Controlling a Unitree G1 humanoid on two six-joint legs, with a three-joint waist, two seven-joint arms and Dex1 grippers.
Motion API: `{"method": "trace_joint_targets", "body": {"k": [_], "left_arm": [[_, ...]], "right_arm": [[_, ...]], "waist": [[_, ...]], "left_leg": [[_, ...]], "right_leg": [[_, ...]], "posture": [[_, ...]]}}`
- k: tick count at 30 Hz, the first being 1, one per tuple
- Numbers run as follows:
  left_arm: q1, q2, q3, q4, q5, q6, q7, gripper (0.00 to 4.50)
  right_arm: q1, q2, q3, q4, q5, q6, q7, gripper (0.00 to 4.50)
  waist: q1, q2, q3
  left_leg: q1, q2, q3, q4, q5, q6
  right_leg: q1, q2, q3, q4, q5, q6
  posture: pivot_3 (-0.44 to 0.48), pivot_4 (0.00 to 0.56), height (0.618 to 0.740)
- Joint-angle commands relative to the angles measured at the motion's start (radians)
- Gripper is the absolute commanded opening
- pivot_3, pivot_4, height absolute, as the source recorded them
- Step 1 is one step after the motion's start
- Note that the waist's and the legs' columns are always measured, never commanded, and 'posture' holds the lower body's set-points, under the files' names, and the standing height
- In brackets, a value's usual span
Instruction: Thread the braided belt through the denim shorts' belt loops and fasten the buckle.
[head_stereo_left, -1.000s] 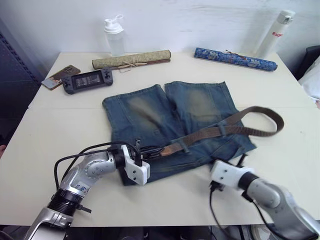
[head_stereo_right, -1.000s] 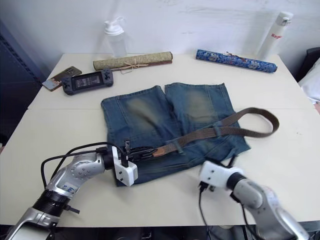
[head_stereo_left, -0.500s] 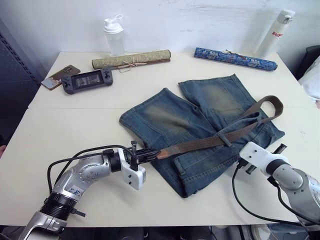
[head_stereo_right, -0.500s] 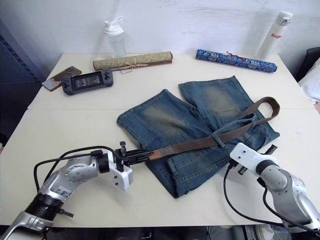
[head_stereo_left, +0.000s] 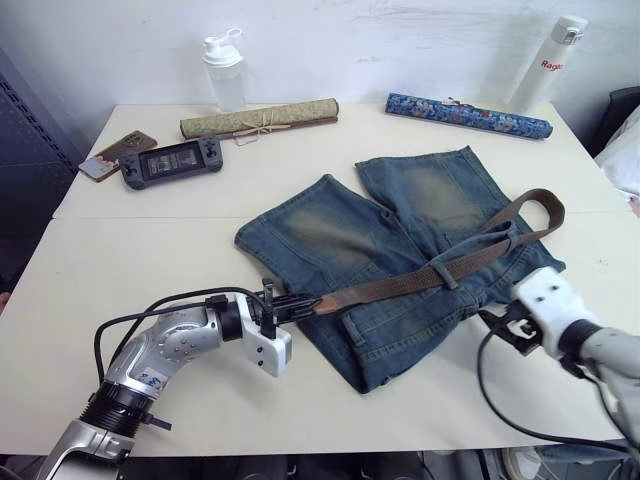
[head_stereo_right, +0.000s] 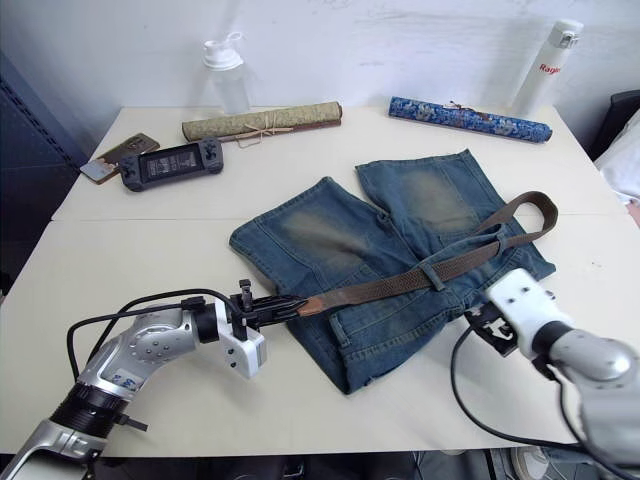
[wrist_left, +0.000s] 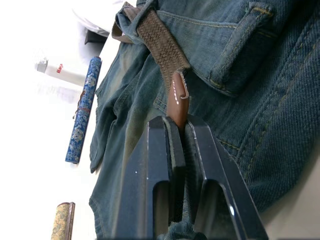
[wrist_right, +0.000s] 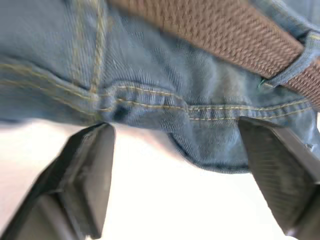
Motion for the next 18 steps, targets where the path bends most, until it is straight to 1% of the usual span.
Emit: {"method": "trace_joint_targets", "body": {"k": [1,2,3,4,5,7,9,11,12,14,15,16,18], "left_arm": [[-0.006,0.001,0.025,-0.034,-0.027,-0.019,0.022,0.00],[-0.005,0.000,0.027,-0.036,-0.027,-0.022,0.025,0.00],[-0.006,-0.001,0.029,-0.038,-0.029,-0.025,0.028,0.00],[-0.006,-0.002,0.031,-0.039,-0.031,-0.028,0.030,0.00],[-0.008,-0.003,0.033,-0.041,-0.030,-0.031,0.032,0.00],[-0.012,-0.008,0.038,-0.043,-0.034,-0.030,0.036,0.00],[-0.013,-0.010,0.039,-0.047,-0.034,-0.030,0.038,0.00],[-0.015,-0.012,0.040,-0.052,-0.034,-0.035,0.040,0.00],[-0.016,-0.013,0.040,-0.054,-0.034,-0.036,0.041,0.00],[-0.021,-0.016,0.037,-0.055,-0.034,-0.048,0.043,0.00],[-0.023,-0.017,0.036,-0.055,-0.035,-0.052,0.044,0.00],[-0.026,-0.017,0.034,-0.055,-0.036,-0.059,0.045,0.00],[-0.030,-0.016,0.031,-0.056,-0.042,-0.072,0.044,0.00]], "right_arm": [[-0.081,-0.005,-0.191,-0.140,0.325,0.249,0.106,3.96],[-0.137,0.027,-0.239,-0.151,0.458,0.360,0.092,3.96],[-0.207,0.097,-0.273,-0.153,0.589,0.504,0.056,3.96],[-0.259,0.147,-0.298,-0.153,0.680,0.612,0.025,3.96],[-0.313,0.238,-0.314,-0.153,0.768,0.700,-0.031,3.96],[-0.340,0.472,-0.298,-0.149,0.869,0.824,-0.155,3.96],[-0.323,0.627,-0.288,-0.122,0.945,0.859,-0.286,3.96],[-0.301,0.785,-0.296,-0.068,1.048,0.859,-0.444,3.96],[-0.243,0.786,-0.215,-0.026,1.222,0.749,-0.595,3.96],[-0.183,0.842,-0.120,0.015,1.373,0.660,-0.771,3.96],[-0.167,0.850,-0.086,0.025,1.428,0.626,-0.839,3.96],[-0.152,0.860,-0.028,0.043,1.515,0.541,-0.964,3.96],[-0.134,0.853,0.058,0.076,1.657,0.390,-1.153,3.96]], "waist": [[-0.002,0.000,0.000],[-0.003,0.000,0.000],[-0.004,0.000,0.000],[-0.006,-0.001,0.000],[-0.006,-0.001,0.000],[-0.008,-0.001,0.000],[-0.009,-0.001,0.000],[-0.006,0.003,0.001],[-0.005,0.004,0.000],[-0.006,0.004,0.000],[-0.008,0.004,0.000],[-0.010,0.004,0.000],[-0.021,0.004,0.000]], "left_leg": [[0.000,0.000,0.000,0.000,-0.001,0.001],[0.000,0.001,-0.001,0.000,-0.001,0.001],[0.000,0.001,-0.001,0.000,-0.001,0.001],[0.000,0.001,-0.002,0.000,-0.001,0.001],[0.000,0.002,-0.005,0.000,-0.001,0.001],[0.000,0.002,-0.007,-0.001,-0.001,0.000],[0.000,0.002,-0.009,-0.001,-0.001,-0.002],[-0.002,0.002,-0.009,-0.002,0.001,-0.004],[-0.003,0.001,-0.009,-0.003,0.001,-0.004],[-0.005,0.000,-0.009,-0.002,0.002,-0.005],[-0.005,-0.001,-0.008,-0.002,0.002,-0.004],[-0.005,-0.003,-0.007,-0.002,0.002,-0.002],[-0.005,-0.003,-0.004,-0.003,0.002,0.000]], "right_leg": [[0.000,0.000,0.000,0.000,0.000,0.000],[0.000,0.000,0.000,0.000,0.000,0.000],[0.000,0.000,0.000,-0.001,0.000,0.000],[0.001,0.000,0.001,-0.001,0.000,0.000],[0.002,0.000,0.002,-0.002,0.000,-0.002],[0.003,0.000,0.002,-0.003,0.000,-0.003],[0.004,0.001,0.000,-0.003,-0.001,-0.004],[0.002,0.000,0.000,-0.001,-0.002,-0.005],[0.000,0.000,0.000,0.000,-0.002,-0.005],[-0.001,0.000,0.000,0.005,-0.002,-0.005],[-0.002,0.000,0.000,0.007,-0.002,-0.005],[-0.003,0.001,-0.002,0.008,-0.001,-0.004],[-0.004,0.001,-0.001,0.008,-0.001,-0.003]], "posture": [[0.000,0.150,0.717],[0.000,0.150,0.717],[0.000,0.150,0.717],[0.000,0.150,0.717],[0.000,0.150,0.717],[0.000,0.150,0.717],[0.000,0.150,0.717],[0.000,0.150,0.717],[0.000,0.150,0.717],[0.000,0.150,0.717],[0.000,0.150,0.717],[0.000,0.150,0.717],[0.000,0.150,0.717]]}}
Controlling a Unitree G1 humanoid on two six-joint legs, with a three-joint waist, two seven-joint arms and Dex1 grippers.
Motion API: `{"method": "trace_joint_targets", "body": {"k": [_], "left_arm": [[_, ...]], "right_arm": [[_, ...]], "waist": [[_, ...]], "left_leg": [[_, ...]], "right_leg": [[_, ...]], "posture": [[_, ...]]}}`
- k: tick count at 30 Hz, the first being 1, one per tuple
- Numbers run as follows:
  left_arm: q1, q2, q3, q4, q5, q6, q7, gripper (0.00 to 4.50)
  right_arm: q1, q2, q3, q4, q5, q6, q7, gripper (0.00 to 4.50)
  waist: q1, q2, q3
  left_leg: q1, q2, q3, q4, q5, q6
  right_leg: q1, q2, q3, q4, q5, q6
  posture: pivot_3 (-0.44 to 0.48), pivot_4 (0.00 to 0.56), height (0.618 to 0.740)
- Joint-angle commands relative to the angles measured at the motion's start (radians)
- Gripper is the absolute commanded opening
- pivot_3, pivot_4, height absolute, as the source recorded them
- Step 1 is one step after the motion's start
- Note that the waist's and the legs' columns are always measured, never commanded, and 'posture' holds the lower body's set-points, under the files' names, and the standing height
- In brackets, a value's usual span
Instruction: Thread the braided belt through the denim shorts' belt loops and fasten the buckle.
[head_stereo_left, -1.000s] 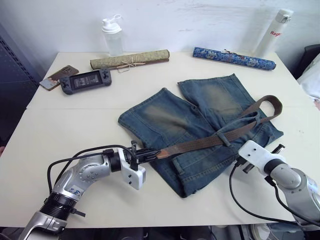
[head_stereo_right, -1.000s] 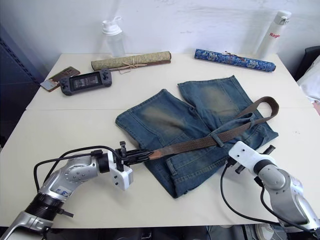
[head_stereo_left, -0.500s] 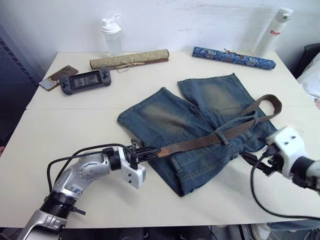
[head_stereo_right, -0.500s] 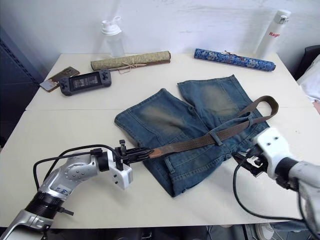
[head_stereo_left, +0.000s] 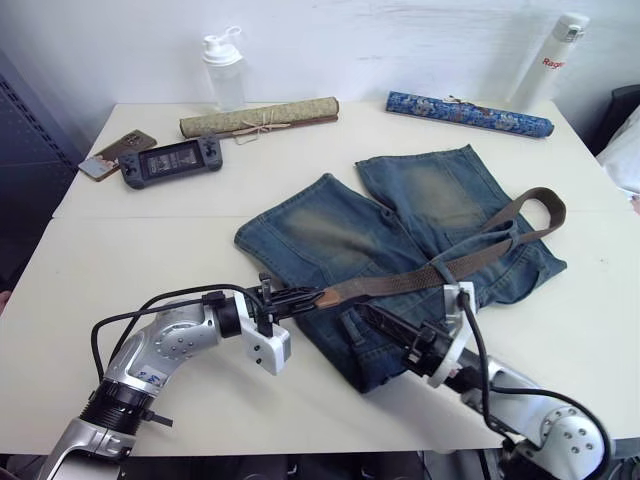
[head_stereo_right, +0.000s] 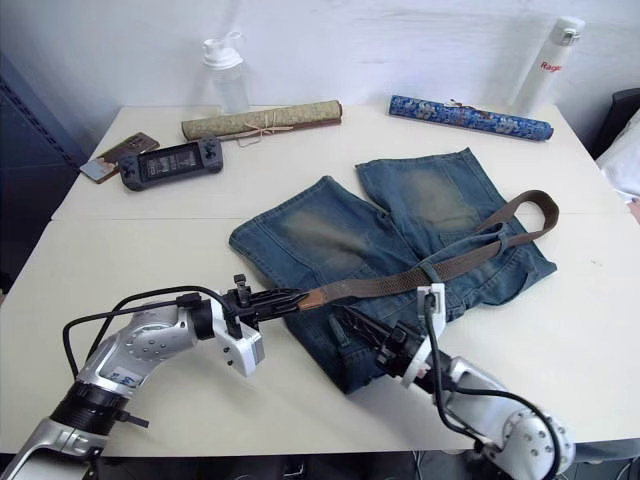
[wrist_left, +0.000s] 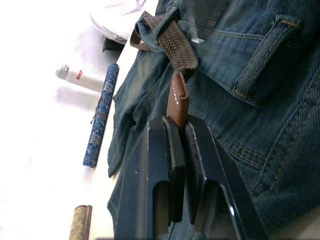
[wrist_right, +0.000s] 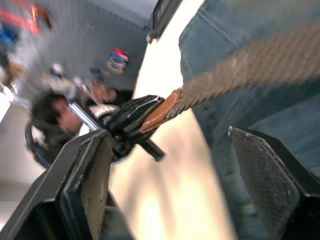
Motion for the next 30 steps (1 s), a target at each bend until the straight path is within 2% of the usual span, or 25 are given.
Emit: {"method": "trace_joint_targets", "body": {"k": [1,6,17,19,22,26,27,30], "left_arm": [[-0.023,-0.005,0.009,-0.047,-0.032,-0.047,0.019,0.00],[-0.024,0.014,0.005,-0.042,-0.050,-0.086,0.007,0.00],[-0.011,0.030,0.019,-0.029,-0.033,-0.087,0.008,0.00],[-0.011,0.031,0.019,-0.027,-0.032,-0.085,0.008,0.00],[-0.013,0.032,0.017,-0.026,-0.030,-0.084,0.006,0.00],[-0.018,0.030,0.015,-0.022,-0.029,-0.083,0.006,0.00],[-0.019,0.029,0.015,-0.021,-0.031,-0.085,0.007,0.00],[-0.021,0.030,0.014,-0.019,-0.046,-0.093,0.006,0.00]], "right_arm": [[0.039,0.013,0.214,0.069,0.409,-0.368,-0.499,3.96],[-0.002,-0.010,0.266,0.094,0.504,-0.581,-0.657,3.96],[0.037,-0.076,0.339,0.039,0.504,-0.716,-0.679,3.96],[0.047,-0.085,0.357,0.028,0.504,-0.733,-0.673,3.48],[0.049,-0.099,0.376,0.019,0.504,-0.759,-0.665,2.32],[0.044,-0.122,0.395,0.019,0.504,-0.795,-0.646,0.22],[0.043,-0.126,0.398,0.019,0.504,-0.806,-0.641,0.03],[0.040,-0.142,0.397,0.024,0.504,-0.829,-0.624,0.03]], "waist": [[-0.012,0.000,0.000],[-0.015,0.000,0.000],[-0.013,0.000,0.000],[-0.014,0.000,0.000],[-0.012,0.000,0.000],[-0.012,0.000,0.000],[-0.012,0.000,0.000],[-0.012,0.000,0.000]], "left_leg": [[0.000,0.000,0.001,0.000,0.000,0.000],[0.001,0.001,0.002,-0.001,0.000,-0.001],[0.001,0.002,0.004,-0.001,0.000,0.000],[0.001,0.002,0.004,-0.001,0.000,0.000],[0.001,0.002,0.004,-0.001,0.000,0.000],[0.001,0.002,0.004,-0.001,0.000,0.000],[0.001,0.002,0.004,-0.001,0.000,0.000],[0.001,0.003,0.004,-0.001,0.000,0.000]], "right_leg": [[0.000,0.000,0.000,0.000,0.000,0.000],[-0.002,0.000,0.001,0.001,0.000,0.001],[-0.003,0.000,0.009,0.000,0.000,0.001],[-0.003,0.000,0.010,0.000,0.000,0.001],[-0.003,0.000,0.010,0.000,0.000,0.001],[-0.003,-0.001,0.010,0.000,0.000,0.001],[-0.003,-0.001,0.010,0.000,0.000,0.001],[-0.003,-0.001,0.011,0.000,0.000,0.001]], "posture": [[0.000,0.150,0.717],[0.000,0.150,0.717],[0.000,0.150,0.717],[0.000,0.150,0.717],[0.000,0.150,0.717],[0.000,0.150,0.717],[0.000,0.150,0.717],[0.000,0.150,0.717]]}}
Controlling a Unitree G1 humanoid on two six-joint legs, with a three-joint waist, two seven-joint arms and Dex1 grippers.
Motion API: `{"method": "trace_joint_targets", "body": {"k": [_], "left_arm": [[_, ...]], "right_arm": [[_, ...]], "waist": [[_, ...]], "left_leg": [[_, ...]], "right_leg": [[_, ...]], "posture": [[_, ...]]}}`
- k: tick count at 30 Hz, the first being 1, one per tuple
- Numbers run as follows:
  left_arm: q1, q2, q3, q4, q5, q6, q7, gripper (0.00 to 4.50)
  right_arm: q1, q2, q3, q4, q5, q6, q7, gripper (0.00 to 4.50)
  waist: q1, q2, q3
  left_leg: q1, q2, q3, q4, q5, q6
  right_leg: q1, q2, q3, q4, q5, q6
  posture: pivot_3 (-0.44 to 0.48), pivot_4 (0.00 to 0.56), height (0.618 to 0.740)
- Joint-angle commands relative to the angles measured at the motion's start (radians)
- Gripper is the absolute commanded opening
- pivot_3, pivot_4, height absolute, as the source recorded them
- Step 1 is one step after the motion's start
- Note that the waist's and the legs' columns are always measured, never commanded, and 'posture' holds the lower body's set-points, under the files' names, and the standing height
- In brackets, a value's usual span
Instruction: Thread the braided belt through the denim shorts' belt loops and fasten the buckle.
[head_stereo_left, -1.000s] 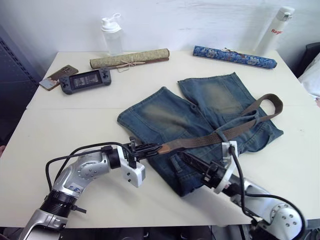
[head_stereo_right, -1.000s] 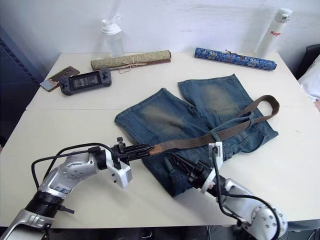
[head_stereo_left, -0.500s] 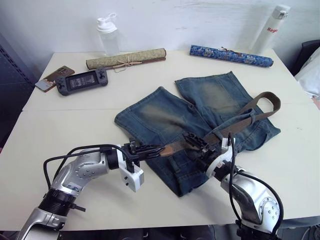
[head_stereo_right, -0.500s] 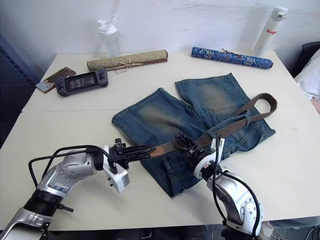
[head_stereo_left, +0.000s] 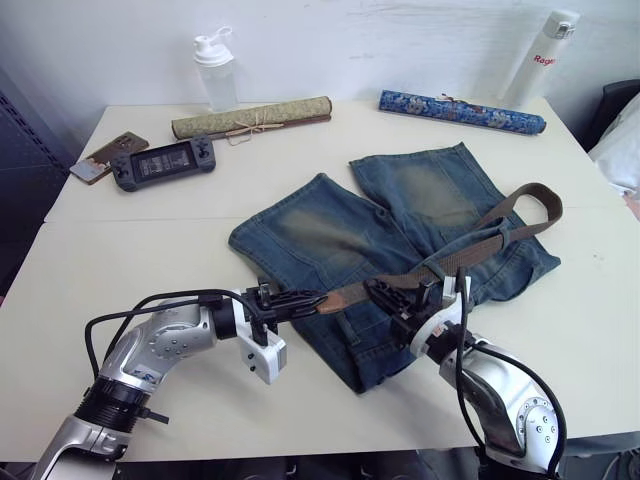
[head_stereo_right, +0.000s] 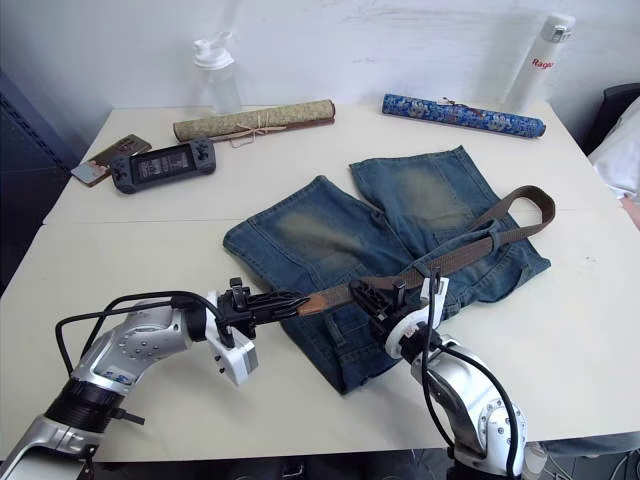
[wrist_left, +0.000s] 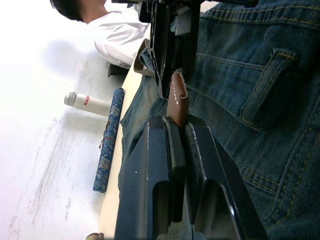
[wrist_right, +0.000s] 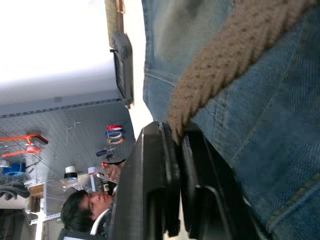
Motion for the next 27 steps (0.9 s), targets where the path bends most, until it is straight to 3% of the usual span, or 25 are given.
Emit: {"method": "trace_joint_targets", "body": {"k": [1,2,3,6,12,17,21,27], "left_arm": [[-0.010,0.006,0.012,-0.007,-0.035,-0.016,0.006,0.40],[-0.009,0.005,0.011,-0.007,-0.056,-0.007,0.000,0.82],[-0.007,0.005,0.009,-0.011,-0.073,0.007,-0.007,0.95],[0.018,0.011,-0.002,-0.053,-0.158,0.094,-0.059,2.30],[0.193,0.090,0.056,-0.200,-0.466,0.316,-0.183,2.30],[0.330,0.150,0.076,-0.345,-0.661,0.541,-0.261,2.30],[0.363,0.153,0.082,-0.400,-0.704,0.657,-0.298,2.30],[0.389,0.116,0.113,-0.346,-0.658,0.616,-0.331,2.30]], "right_arm": [[-0.012,-0.027,0.000,-0.033,0.025,-0.031,0.036,0.01],[-0.016,-0.034,-0.001,-0.031,0.025,-0.038,0.043,0.00],[-0.019,-0.038,-0.003,-0.032,0.025,-0.046,0.051,0.00],[-0.028,-0.085,-0.029,-0.045,0.025,-0.065,0.085,0.00],[0.031,-0.301,-0.110,-0.103,-0.030,-0.001,0.256,0.00],[0.085,-0.396,-0.101,-0.132,-0.125,0.029,0.375,0.00],[0.097,-0.395,-0.061,-0.105,-0.305,0.007,0.424,0.00],[0.101,-0.359,-0.043,-0.067,-0.445,-0.027,0.496,0.00]], "waist": [[0.000,0.000,0.000],[0.000,0.000,0.000],[0.001,0.000,0.000],[0.000,0.000,0.000],[-0.001,0.000,0.000],[0.001,0.000,0.000],[0.005,0.000,0.000],[0.005,0.000,0.000]], "left_leg": [[0.000,0.000,0.000,0.000,0.000,0.000],[0.000,0.000,0.000,0.000,0.000,0.000],[0.000,0.000,0.000,0.000,0.000,0.000],[0.000,0.000,0.000,0.000,0.000,0.000],[0.000,0.000,0.000,0.001,0.000,0.000],[0.002,0.002,0.000,0.000,0.000,0.000],[0.002,0.002,0.000,0.000,-0.001,-0.001],[0.002,0.002,0.001,0.000,-0.001,-0.001]], "right_leg": [[0.000,0.000,0.000,0.000,0.000,0.000],[0.000,0.000,0.000,0.000,0.000,0.000],[0.000,0.000,0.000,0.000,0.000,0.000],[0.000,0.000,0.000,0.000,0.000,0.000],[0.000,0.000,0.001,-0.001,0.000,0.000],[0.001,0.000,0.002,-0.006,0.000,-0.001],[0.002,0.000,0.002,-0.007,0.000,-0.001],[0.002,0.001,0.002,-0.007,0.000,-0.001]], "posture": [[0.000,0.150,0.717],[0.000,0.150,0.717],[0.000,0.150,0.717],[0.000,0.150,0.717],[0.000,0.150,0.717],[0.000,0.150,0.717],[0.000,0.150,0.717],[0.000,0.150,0.717]]}}
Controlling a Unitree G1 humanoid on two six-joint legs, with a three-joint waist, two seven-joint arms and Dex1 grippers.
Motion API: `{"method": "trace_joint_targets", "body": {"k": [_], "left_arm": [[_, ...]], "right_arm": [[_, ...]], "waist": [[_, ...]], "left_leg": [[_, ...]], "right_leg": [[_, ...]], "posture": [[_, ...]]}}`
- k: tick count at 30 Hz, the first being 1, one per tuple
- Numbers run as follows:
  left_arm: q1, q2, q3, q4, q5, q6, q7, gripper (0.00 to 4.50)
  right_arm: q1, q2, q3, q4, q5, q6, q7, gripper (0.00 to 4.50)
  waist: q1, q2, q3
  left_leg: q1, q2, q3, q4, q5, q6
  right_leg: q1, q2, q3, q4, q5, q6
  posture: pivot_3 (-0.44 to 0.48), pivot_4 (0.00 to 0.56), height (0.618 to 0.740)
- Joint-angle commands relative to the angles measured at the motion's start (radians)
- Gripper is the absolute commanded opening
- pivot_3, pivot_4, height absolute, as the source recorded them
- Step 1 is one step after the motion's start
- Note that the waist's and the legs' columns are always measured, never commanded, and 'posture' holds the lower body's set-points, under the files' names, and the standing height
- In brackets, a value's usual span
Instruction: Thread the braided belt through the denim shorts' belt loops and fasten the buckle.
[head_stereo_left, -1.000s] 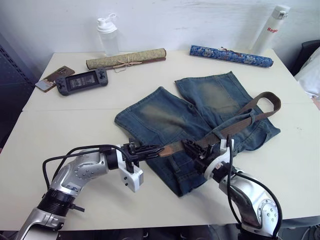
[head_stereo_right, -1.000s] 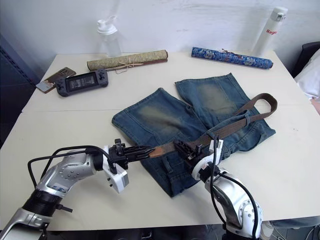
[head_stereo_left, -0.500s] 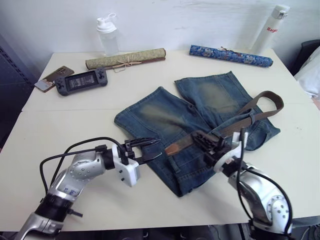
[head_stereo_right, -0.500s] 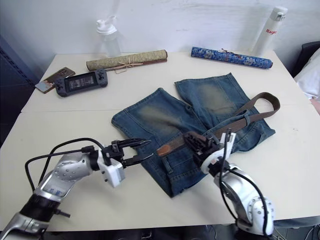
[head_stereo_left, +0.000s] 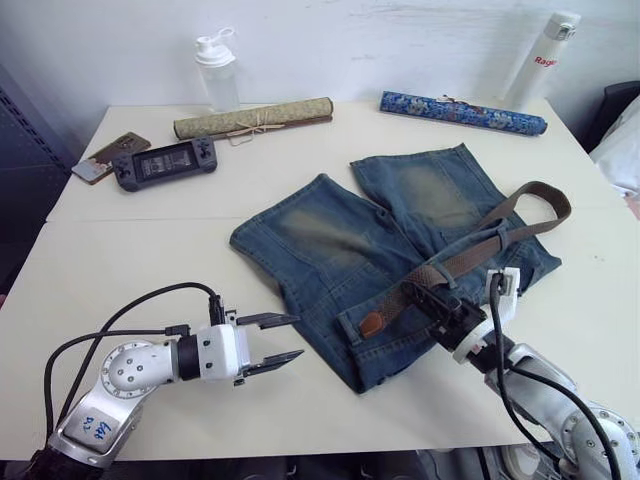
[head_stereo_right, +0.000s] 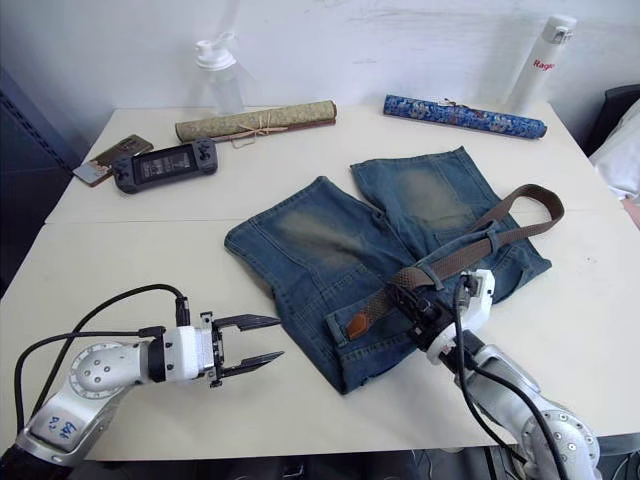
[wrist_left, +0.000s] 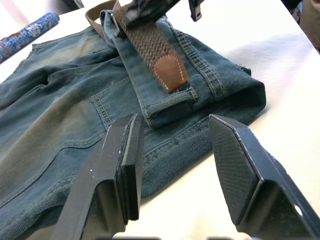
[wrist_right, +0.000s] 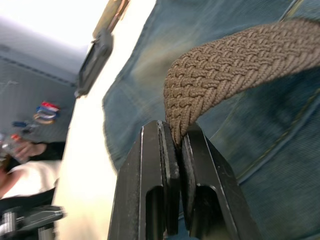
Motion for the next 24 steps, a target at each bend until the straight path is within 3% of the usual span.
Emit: {"method": "trace_joint_targets", "body": {"k": [1,9,20,24], "left_arm": [[0.028,-0.026,0.034,0.037,0.022,-0.067,-0.033,2.30],[0.041,-0.072,0.056,0.119,0.061,-0.160,-0.073,2.30],[0.032,-0.095,0.058,0.142,0.089,-0.206,-0.087,2.30],[0.011,-0.099,0.053,0.155,0.148,-0.269,-0.081,2.30]], "right_arm": [[0.002,0.026,0.000,0.009,-0.078,-0.032,0.061,0.00],[-0.003,0.085,0.073,-0.012,-0.209,-0.024,0.103,0.00],[-0.009,0.083,0.189,-0.035,-0.404,-0.005,0.150,0.00],[-0.011,0.099,0.214,-0.026,-0.401,0.016,0.160,0.00]], "waist": [[0.000,0.000,0.000],[0.000,0.000,0.000],[-0.002,0.000,0.000],[-0.002,0.000,0.000]], "left_leg": [[0.000,0.000,0.000,0.000,0.000,0.000],[0.000,0.000,0.000,0.000,-0.001,0.000],[0.000,0.001,0.000,0.000,-0.001,-0.001],[0.000,0.000,0.000,0.000,-0.001,-0.001]], "right_leg": [[0.000,0.000,0.000,0.000,0.000,0.000],[0.000,0.000,0.000,0.000,0.000,0.000],[0.000,0.000,0.000,0.000,0.000,0.000],[0.000,0.000,0.000,-0.001,0.000,0.000]], "posture": [[0.000,0.150,0.717],[0.000,0.150,0.717],[0.000,0.150,0.717],[0.000,0.150,0.717]]}}
